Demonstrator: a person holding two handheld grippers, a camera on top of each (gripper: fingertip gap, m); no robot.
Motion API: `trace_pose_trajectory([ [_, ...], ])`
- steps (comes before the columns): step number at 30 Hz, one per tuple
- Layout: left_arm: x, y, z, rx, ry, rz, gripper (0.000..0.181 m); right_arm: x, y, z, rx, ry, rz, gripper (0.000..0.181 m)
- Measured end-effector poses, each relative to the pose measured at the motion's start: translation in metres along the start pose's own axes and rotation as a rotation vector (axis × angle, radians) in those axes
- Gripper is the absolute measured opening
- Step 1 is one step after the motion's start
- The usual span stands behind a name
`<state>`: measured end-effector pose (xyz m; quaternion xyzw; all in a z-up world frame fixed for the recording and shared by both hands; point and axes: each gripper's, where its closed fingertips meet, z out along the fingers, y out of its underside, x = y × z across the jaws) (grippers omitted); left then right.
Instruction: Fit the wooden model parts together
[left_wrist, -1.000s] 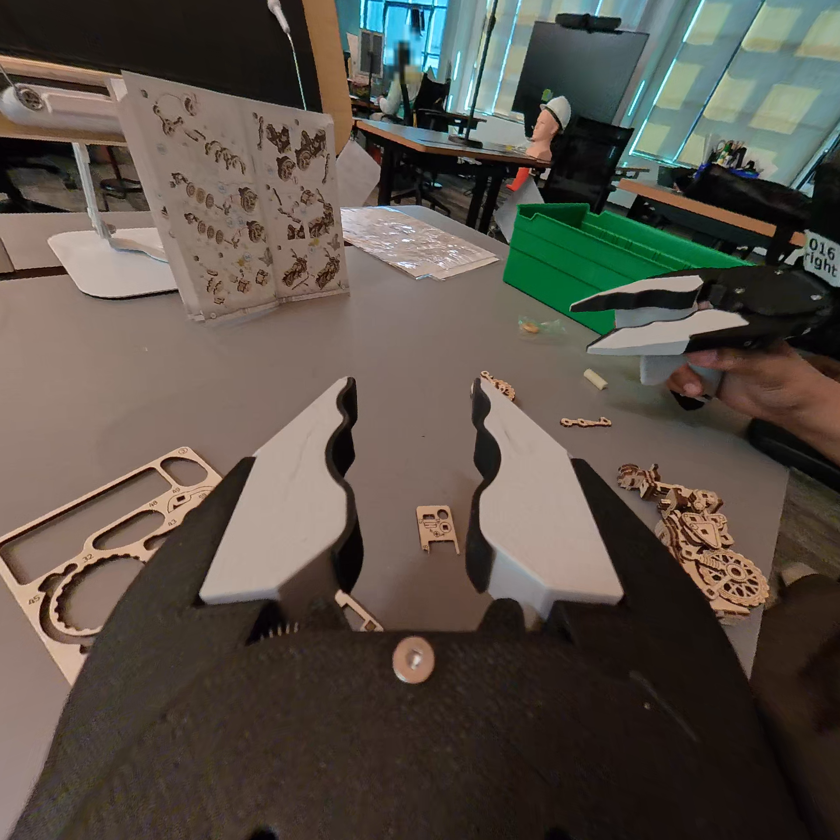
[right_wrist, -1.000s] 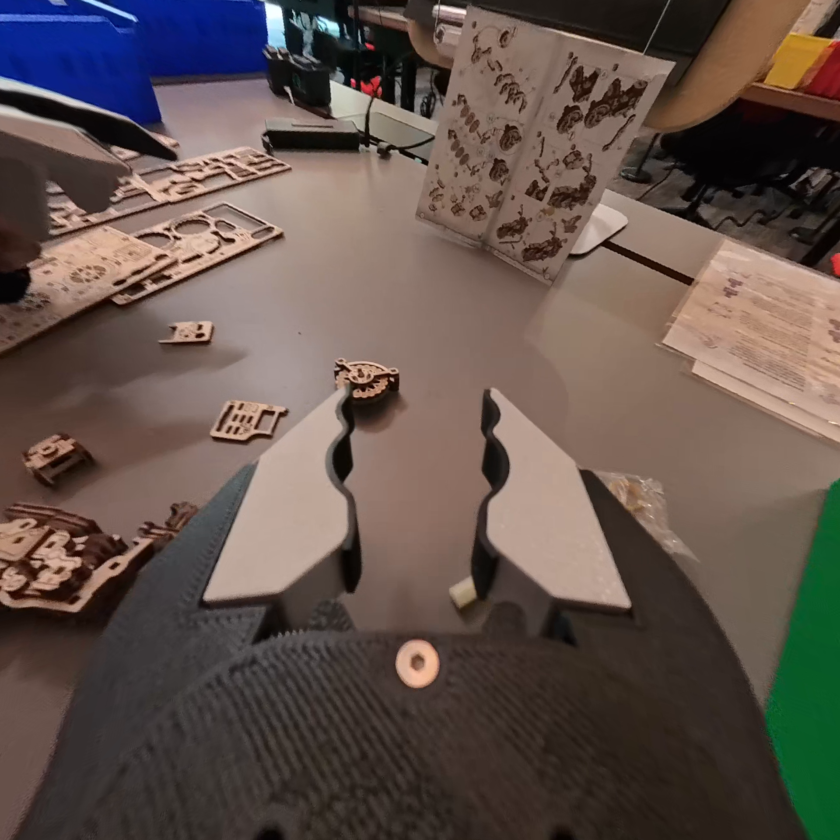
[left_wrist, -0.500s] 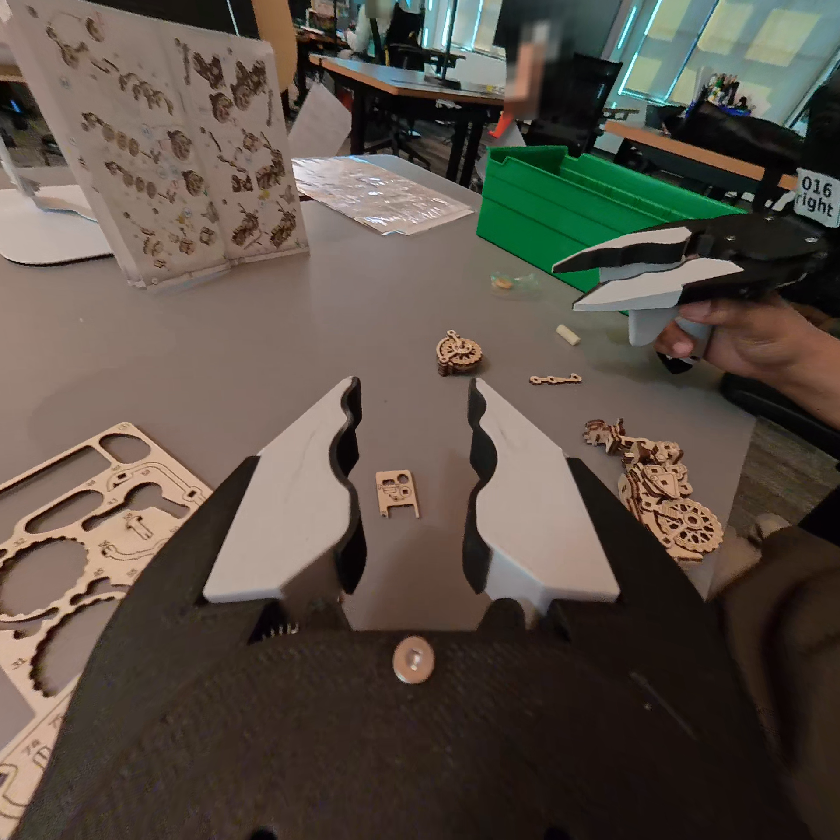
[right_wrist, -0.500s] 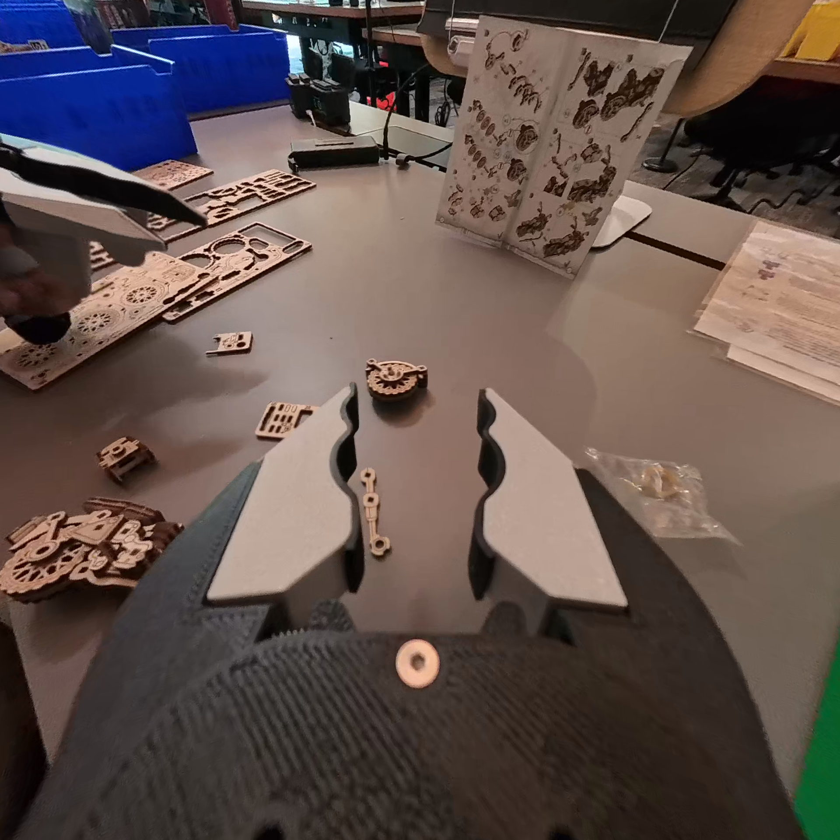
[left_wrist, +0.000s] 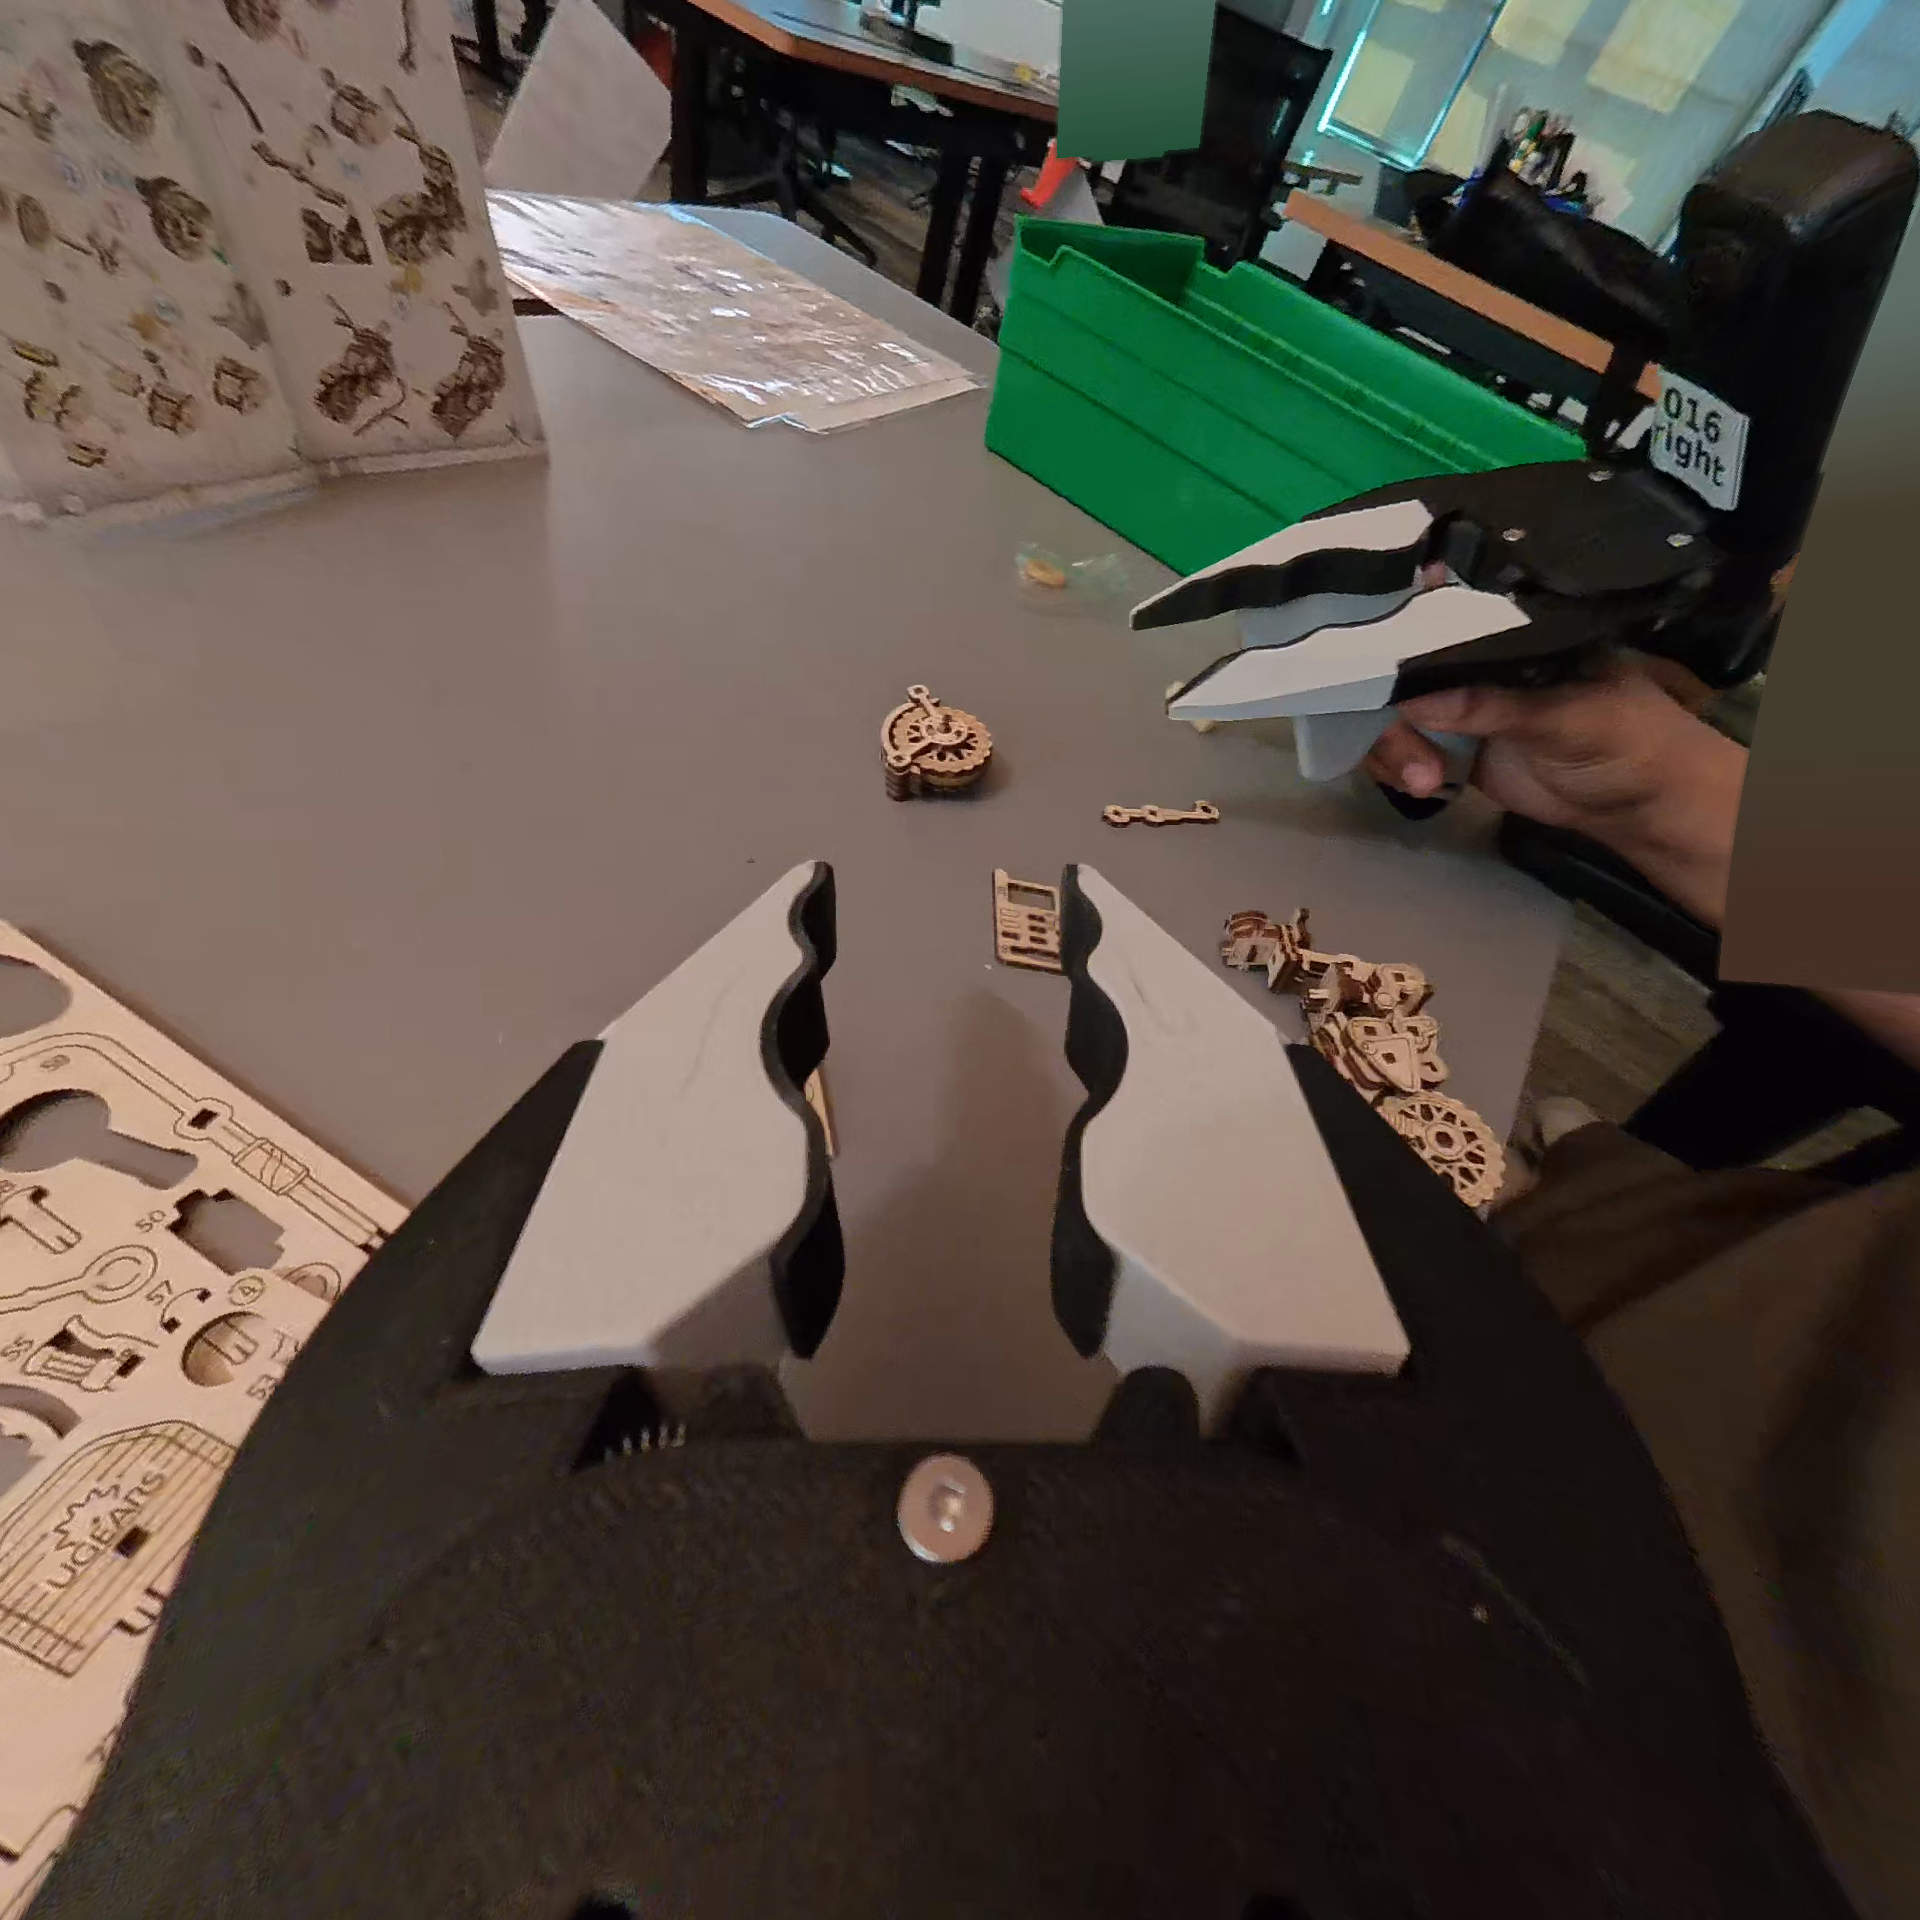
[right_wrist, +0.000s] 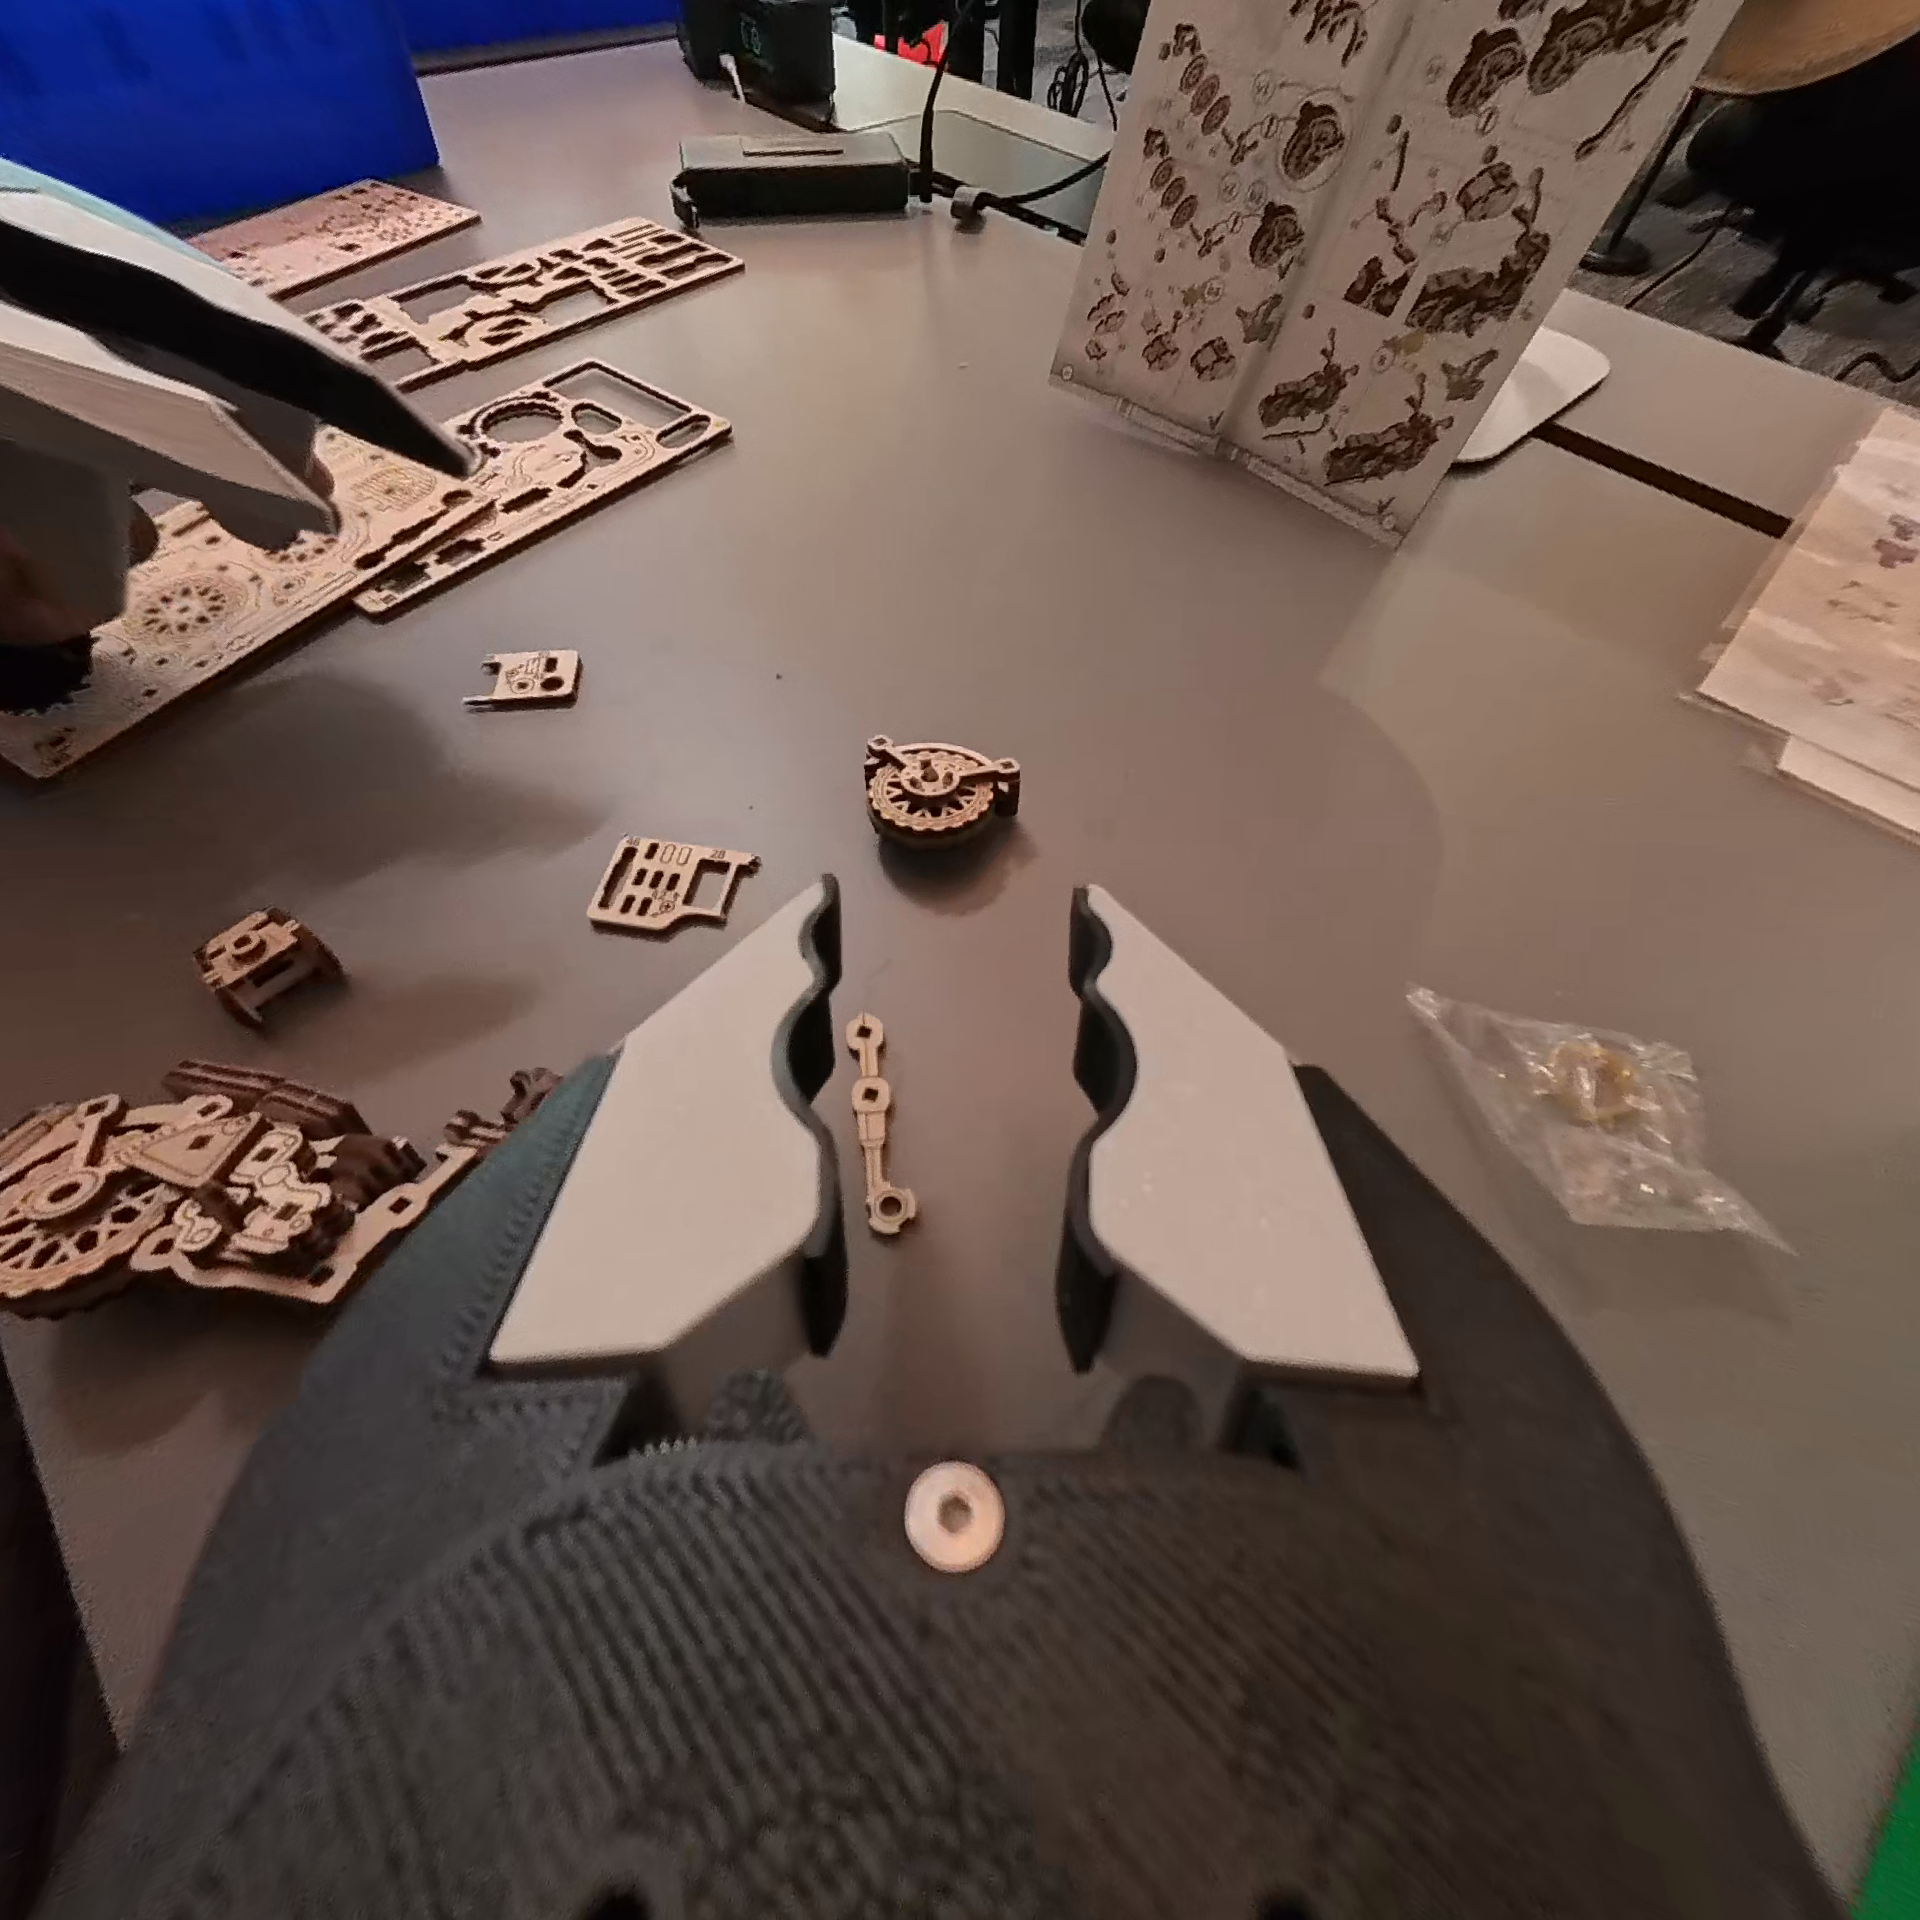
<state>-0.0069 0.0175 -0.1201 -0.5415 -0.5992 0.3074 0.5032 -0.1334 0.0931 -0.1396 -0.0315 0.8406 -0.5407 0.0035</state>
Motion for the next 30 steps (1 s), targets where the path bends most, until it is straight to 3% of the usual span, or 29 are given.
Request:
trace_pose_trajectory([
  [5,-0.002,0.009,0.007,-0.056,-0.001,0.019,0.042,-0.005,0.003,0.007,-0.021,-0.036,0.057,0.041],
  [15,-0.006,0.003,0.009,-0.022,0.008,-0.031,0.040,0.000,0.011,0.018,-0.080,-0.028,0.075,0.033],
  [18,0.008,-0.004,0.016,-0.040,0.132,-0.194,0.024,0.016,0.004,0.025,-0.078,0.033,0.057,0.032],
  [21,0.020,-0.021,0.037,-0.059,0.231,-0.361,0.025,0.039,-0.013,0.032,-0.090,0.122,0.039,0.031],
  [24,0.004,-0.043,0.065,-0.068,0.166,-0.286,0.024,0.059,-0.045,0.043,-0.033,0.164,0.074,0.026],
  [26,-0.025,-0.049,0.089,-0.105,0.049,-0.212,0.022,0.080,-0.060,0.053,0.000,0.214,0.096,0.024],
  [30,-0.083,-0.032,0.118,-0.262,-0.185,-0.171,0.014,0.100,-0.044,0.083,-0.058,0.202,0.252,0.023],
])
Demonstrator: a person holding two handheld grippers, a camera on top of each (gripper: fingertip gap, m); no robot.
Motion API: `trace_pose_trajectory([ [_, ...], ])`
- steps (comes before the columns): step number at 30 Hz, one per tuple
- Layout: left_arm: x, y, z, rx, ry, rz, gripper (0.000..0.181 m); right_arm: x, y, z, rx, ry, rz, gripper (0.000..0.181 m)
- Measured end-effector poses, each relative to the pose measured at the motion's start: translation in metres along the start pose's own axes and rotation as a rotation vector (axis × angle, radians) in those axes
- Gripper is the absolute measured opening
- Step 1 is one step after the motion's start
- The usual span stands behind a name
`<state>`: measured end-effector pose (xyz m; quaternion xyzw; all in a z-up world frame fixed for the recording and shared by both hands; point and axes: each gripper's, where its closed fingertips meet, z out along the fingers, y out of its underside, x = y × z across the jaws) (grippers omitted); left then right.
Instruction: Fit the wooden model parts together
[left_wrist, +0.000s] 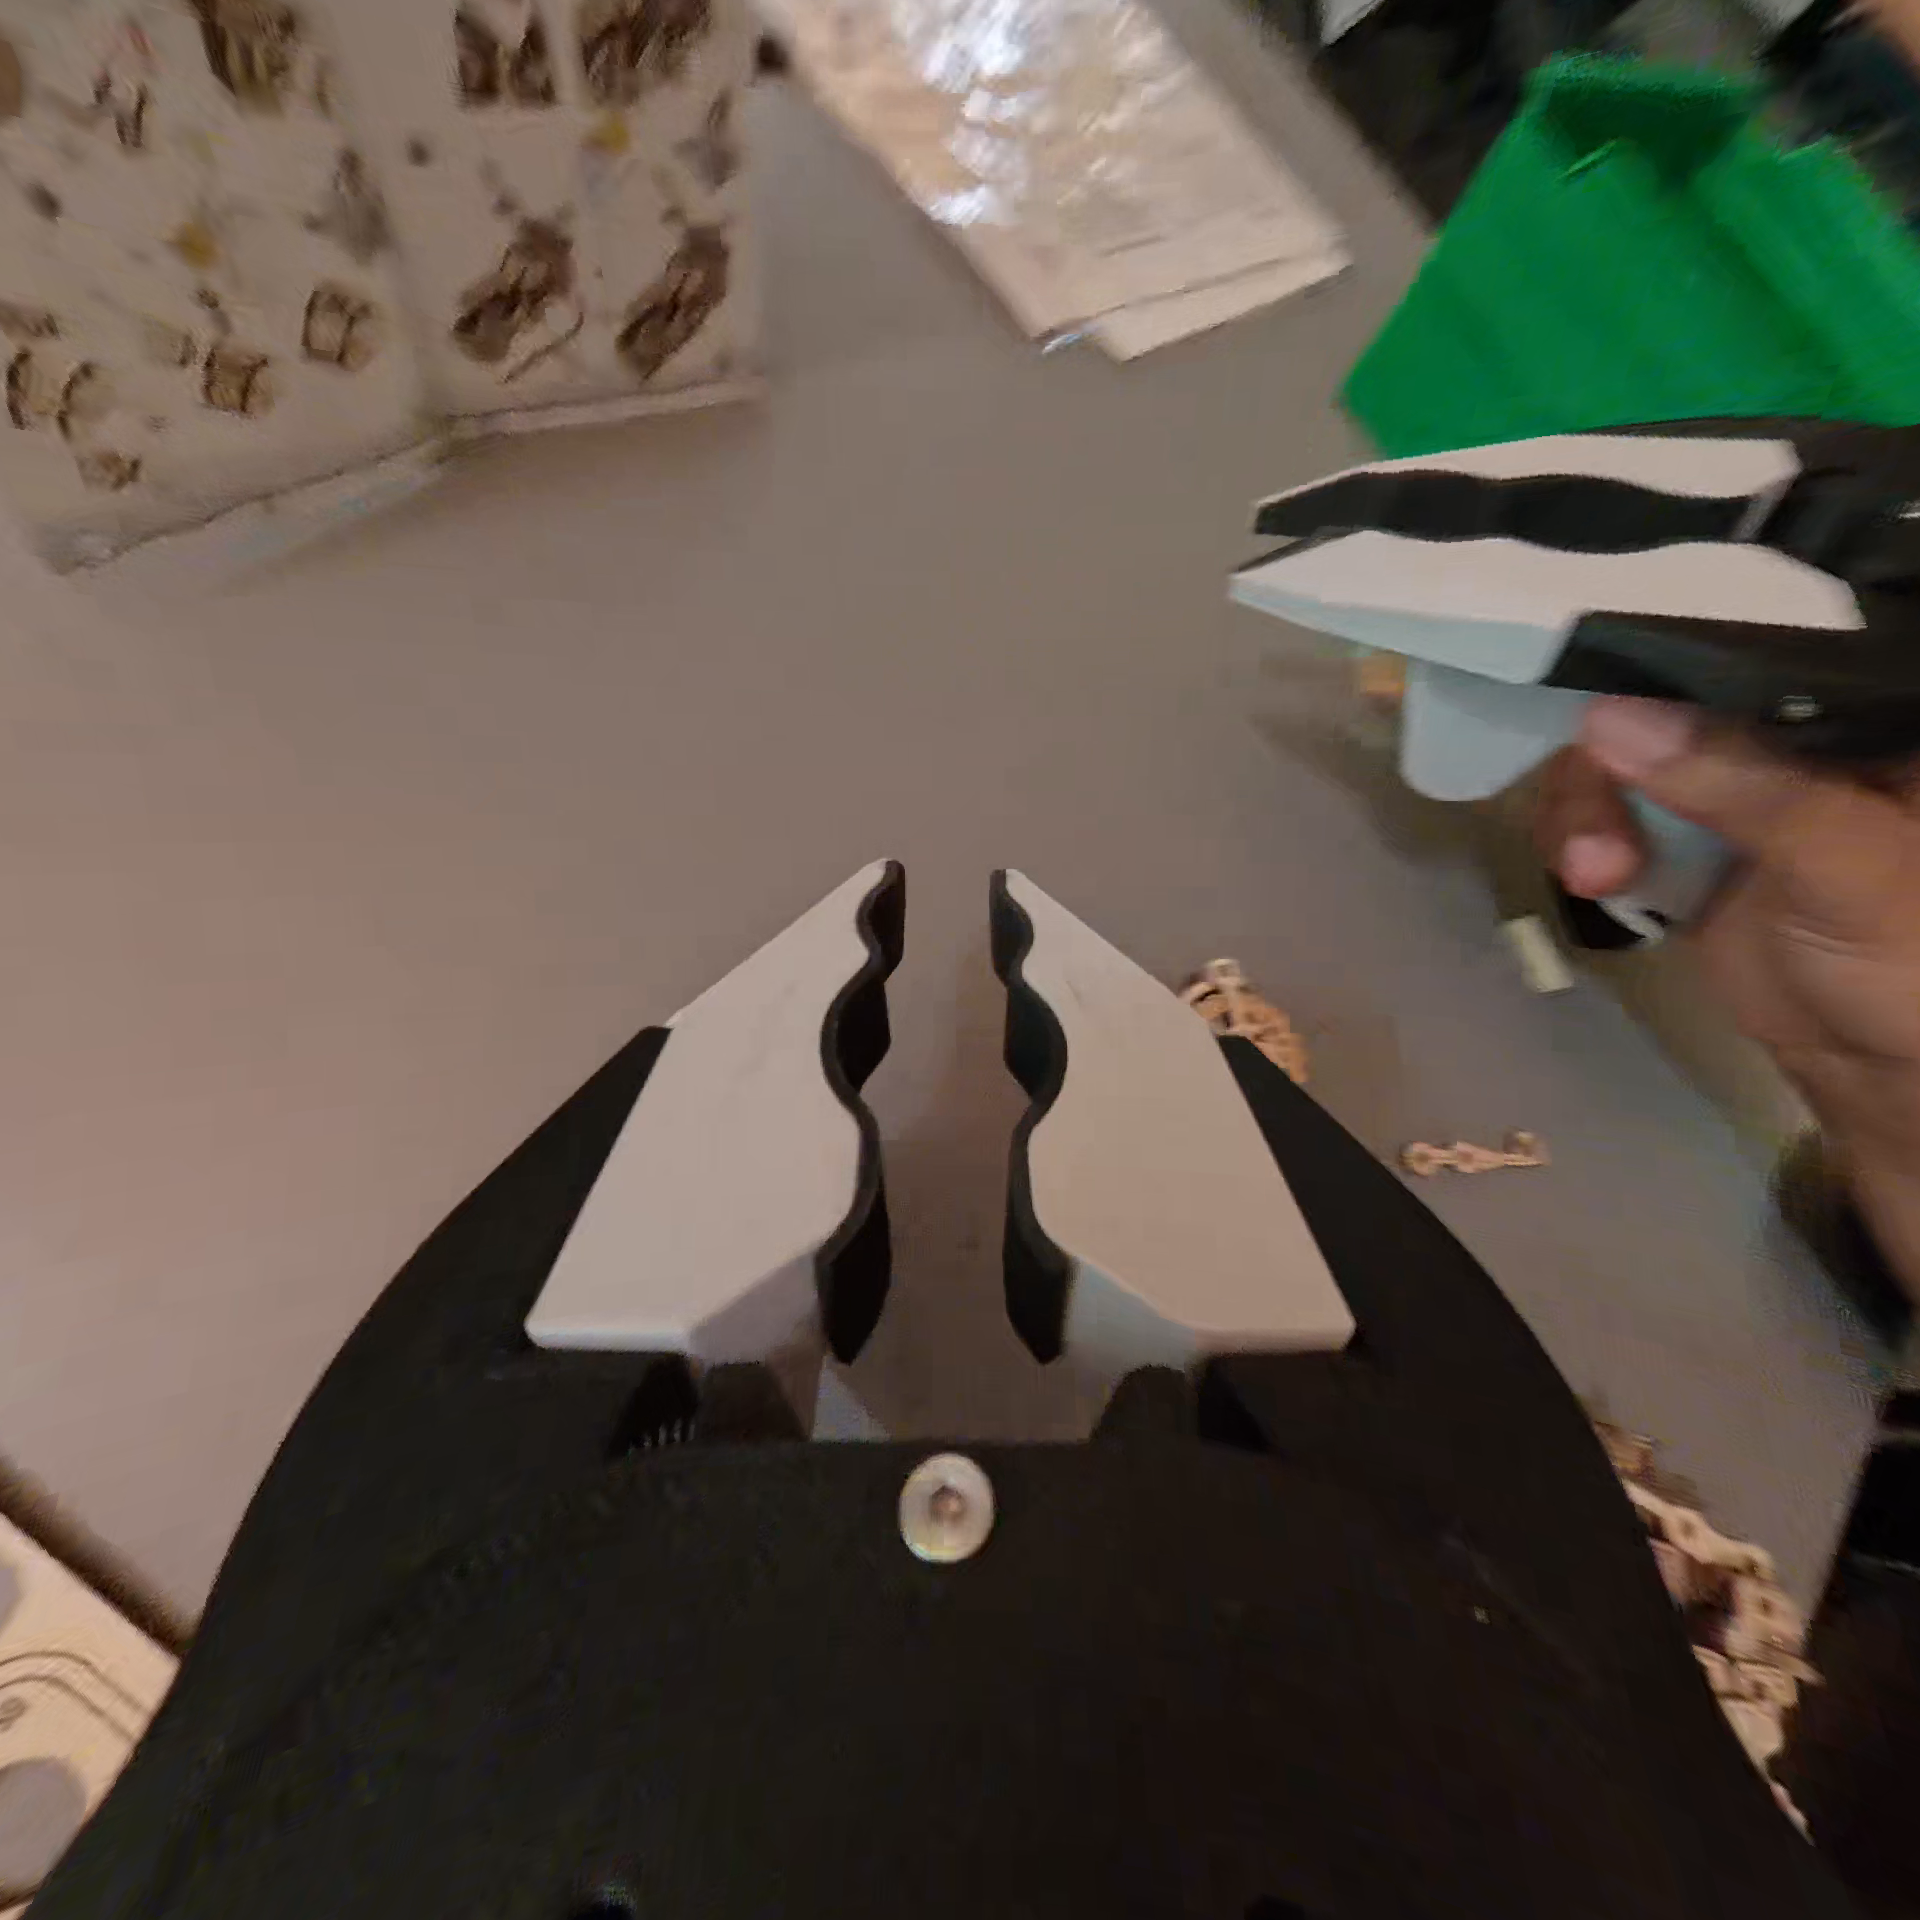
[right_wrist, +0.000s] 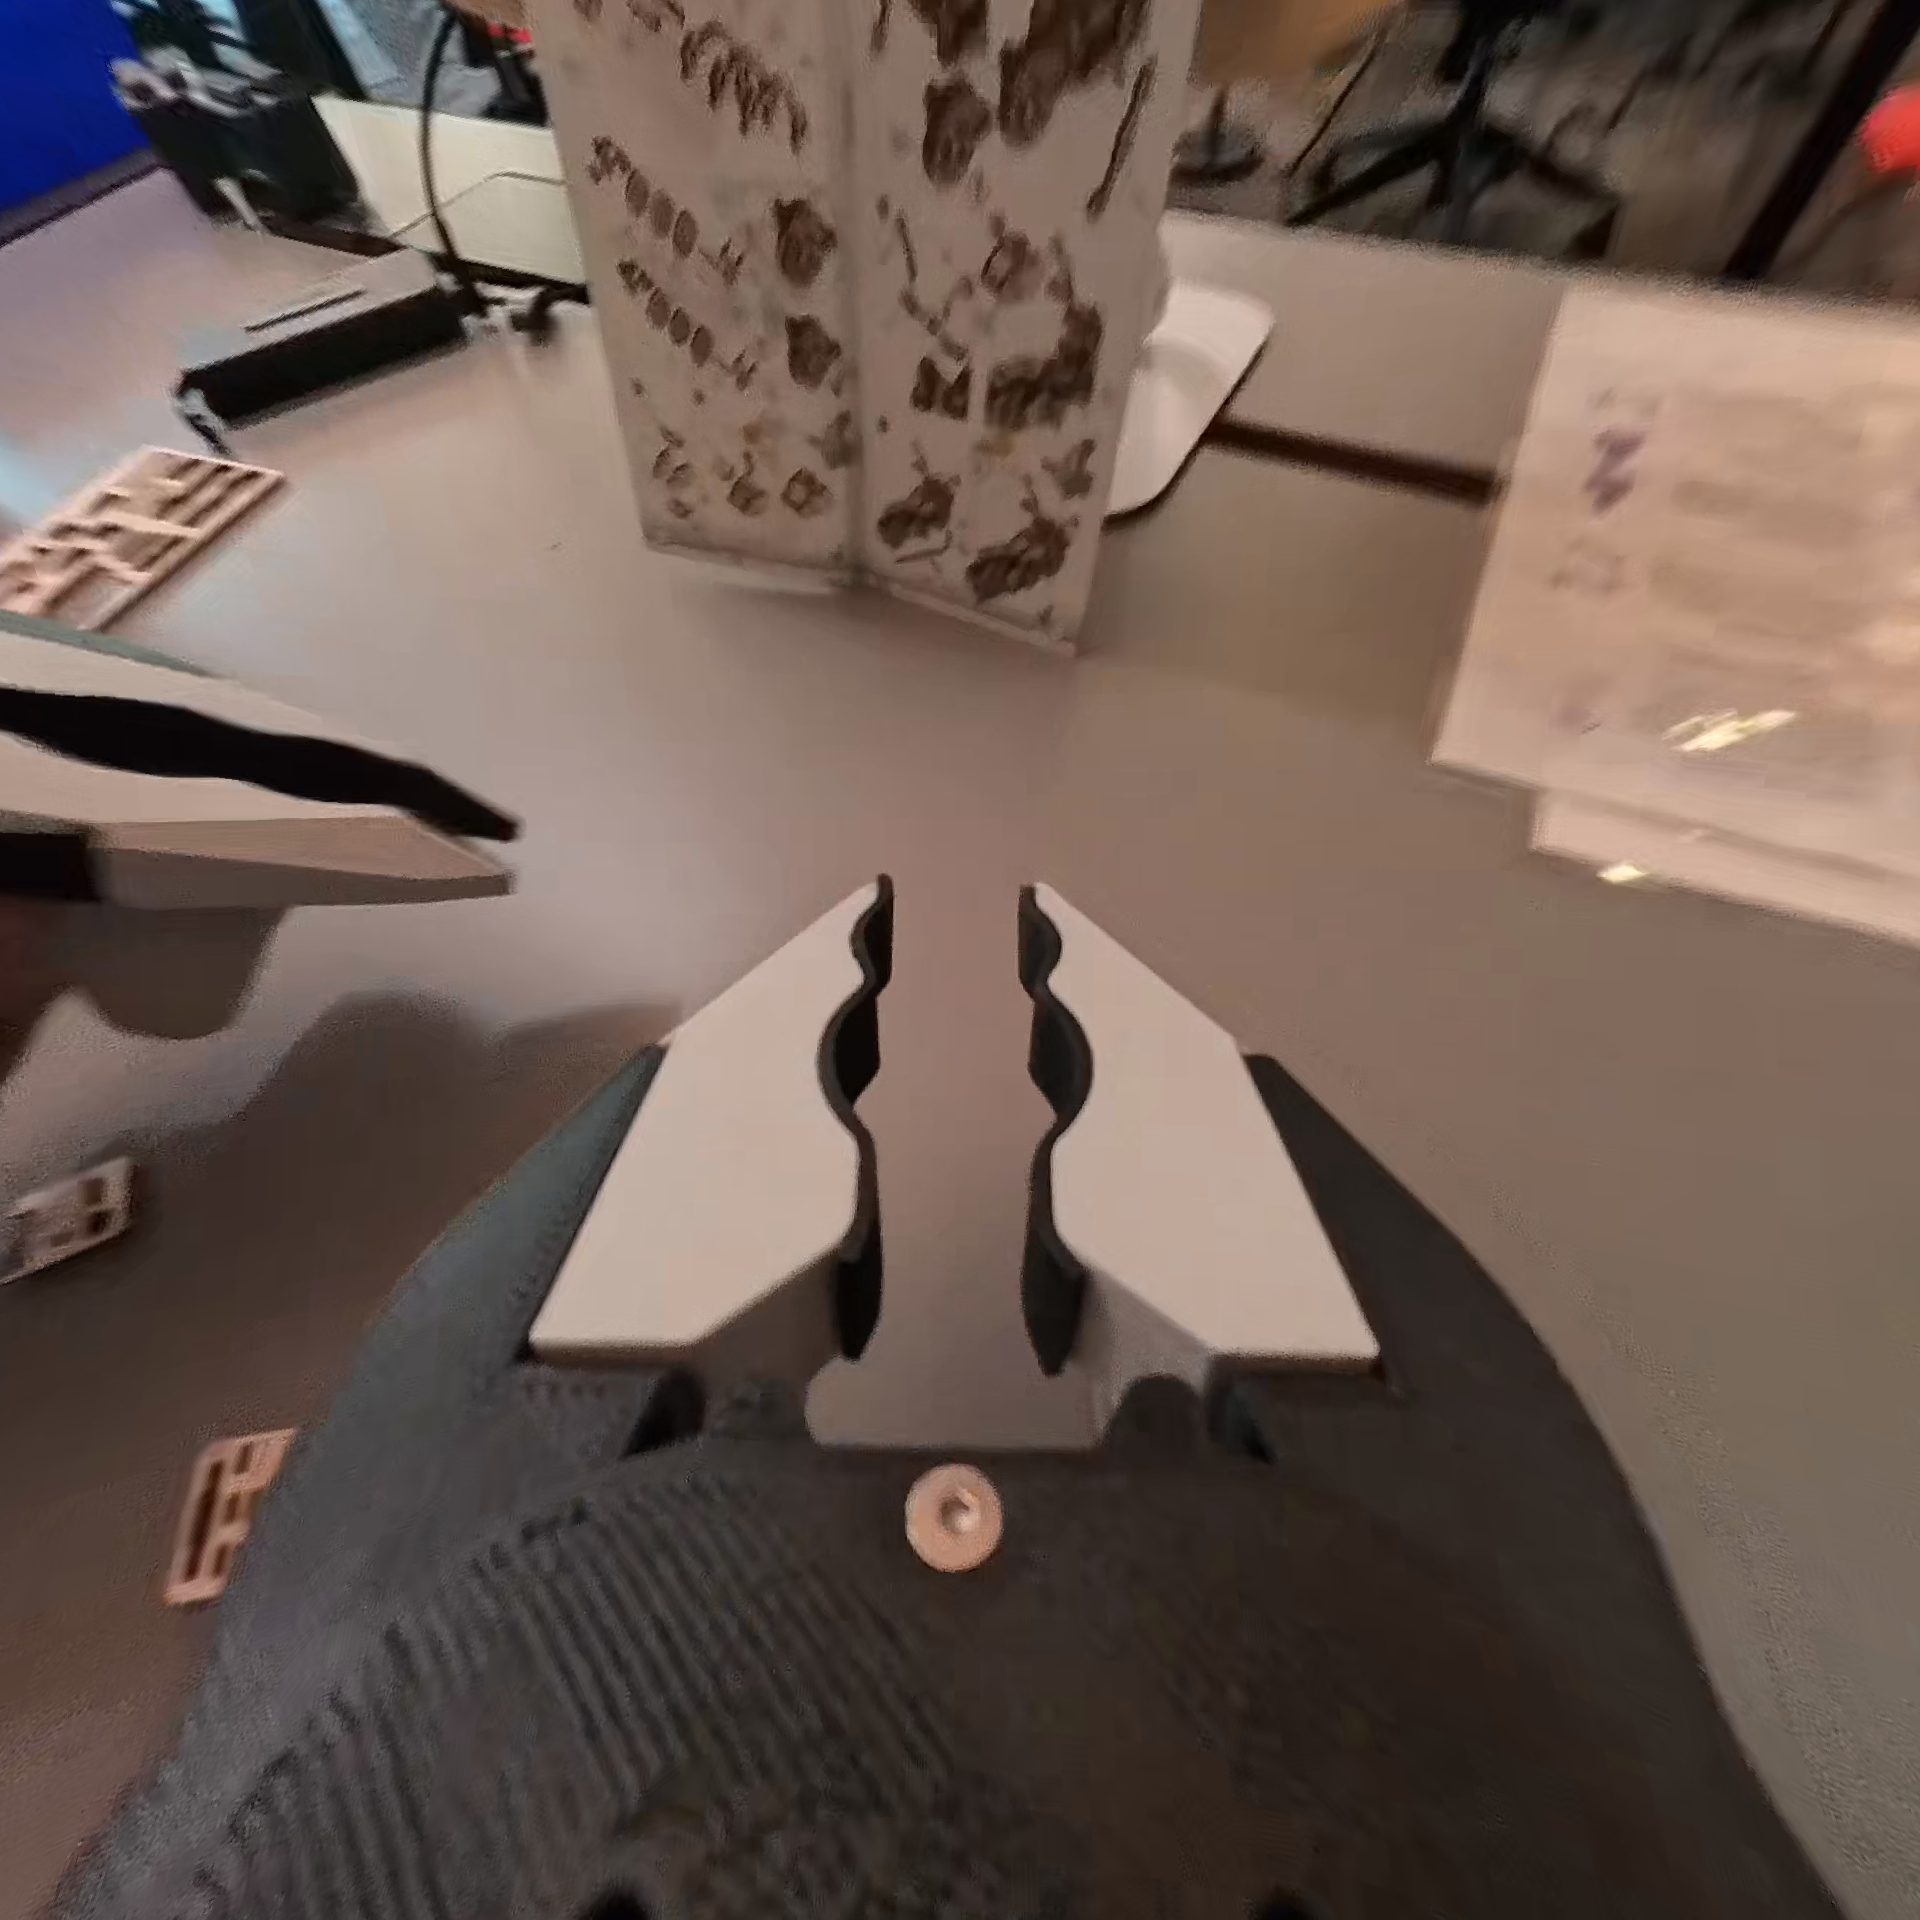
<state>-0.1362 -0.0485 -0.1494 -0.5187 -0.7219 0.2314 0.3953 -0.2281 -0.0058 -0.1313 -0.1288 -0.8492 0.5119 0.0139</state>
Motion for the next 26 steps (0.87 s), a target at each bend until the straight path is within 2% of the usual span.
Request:
trace_pose_trajectory([
  [3,-0.015,0.018,0.010,-0.118,-0.066,0.055,0.014,-0.019,0.022,0.002,-0.028,-0.095,0.041,0.023],
  [7,-0.017,0.030,0.007,-0.121,-0.078,0.124,0.017,-0.019,0.026,-0.003,-0.053,-0.036,-0.110,0.021],
  [9,-0.025,0.041,0.005,-0.144,-0.095,0.131,0.018,-0.021,0.032,0.002,-0.077,-0.041,-0.120,0.021],
  [13,-0.027,0.041,0.004,-0.108,-0.072,0.088,0.019,-0.029,0.048,0.013,-0.142,-0.084,-0.085,0.027],
  [19,-0.025,0.041,0.007,-0.107,-0.093,0.135,0.019,-0.022,0.054,0.014,-0.180,-0.016,-0.187,0.028],
  [26,-0.026,0.041,0.006,-0.103,-0.069,0.093,0.017,-0.021,0.061,0.016,-0.220,-0.014,-0.185,0.033],
])
